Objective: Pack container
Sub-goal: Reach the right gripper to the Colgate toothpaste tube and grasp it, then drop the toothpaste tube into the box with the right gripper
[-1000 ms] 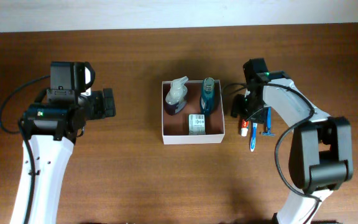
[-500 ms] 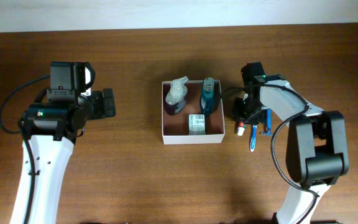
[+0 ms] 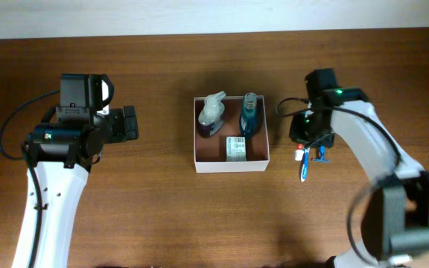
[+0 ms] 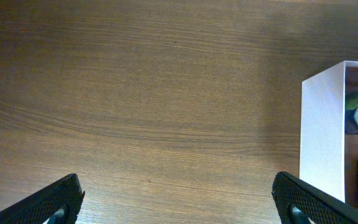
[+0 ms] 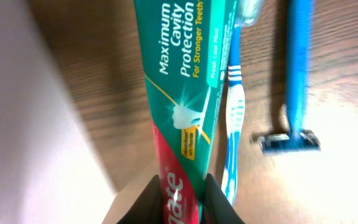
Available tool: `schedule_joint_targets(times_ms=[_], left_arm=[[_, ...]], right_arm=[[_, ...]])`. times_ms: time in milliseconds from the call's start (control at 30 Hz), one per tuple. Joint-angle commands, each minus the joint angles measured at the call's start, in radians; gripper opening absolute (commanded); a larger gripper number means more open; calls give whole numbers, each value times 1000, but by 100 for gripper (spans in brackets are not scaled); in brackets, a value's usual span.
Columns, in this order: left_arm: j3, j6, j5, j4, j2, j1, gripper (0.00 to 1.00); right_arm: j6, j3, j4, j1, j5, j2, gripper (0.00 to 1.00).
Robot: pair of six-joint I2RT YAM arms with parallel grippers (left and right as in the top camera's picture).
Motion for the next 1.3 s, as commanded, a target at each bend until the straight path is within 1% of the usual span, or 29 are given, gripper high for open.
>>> schedule_joint_targets(times_ms=[0,33,100,133,233,267,300,367,400,500,700,767,833,900,967,1000,1033,1067,1167,1267], left_arm=[[10,-10,3,-1,-11,3,99],[10,-10,3,-1,-11,3,99],[10,-10,3,-1,-11,3,100],[10,-10,3,-1,-11,3,99],[10,-10,3,-1,-11,3,99],[10,-10,3,-1,-11,3,99],[10,-9,3,-1,-11,3,99],[10,-10,3,-1,-11,3,99],[10,-10,3,-1,-11,3,99],[10,-10,3,-1,-11,3,99],[10,-10,3,-1,-11,3,99],[10,-10,3,-1,-11,3,99],[10,-10,3,-1,-11,3,99],[10,-10,3,-1,-11,3,99],[10,-9,3,-1,-11,3,99],[10,-9,3,-1,-11,3,99],[10,-10,3,-1,-11,3,100],[10,-10,3,-1,-11,3,100],[10,-10,3,-1,-11,3,99],[10,-10,3,-1,-11,3,99]], right_arm=[[1,10,-41,34,-30,-151,14],[1,10,-59,61,-30,-188,14],[-62,10,-76,119,-61,-235,12],[-159,10,-75,187,-116,-257,13],[-296,10,-51,317,-126,-254,13],[-332,10,-39,346,-126,-250,9],[-398,10,-11,392,-103,-242,4],[-476,10,30,442,-24,-228,4],[-551,10,58,463,29,-219,4],[-746,10,127,475,39,-210,4],[-990,10,165,474,40,-207,4],[-1032,10,182,474,40,-192,4],[-1044,10,199,474,40,-148,5],[-1046,10,198,474,44,-111,10],[-1046,10,199,474,51,-80,15],[-1046,10,198,474,56,-73,29],[-1046,10,195,474,59,-71,85],[-1041,10,195,474,60,-77,99],[-951,21,195,474,59,-114,99],[-793,55,191,462,69,-188,99]])
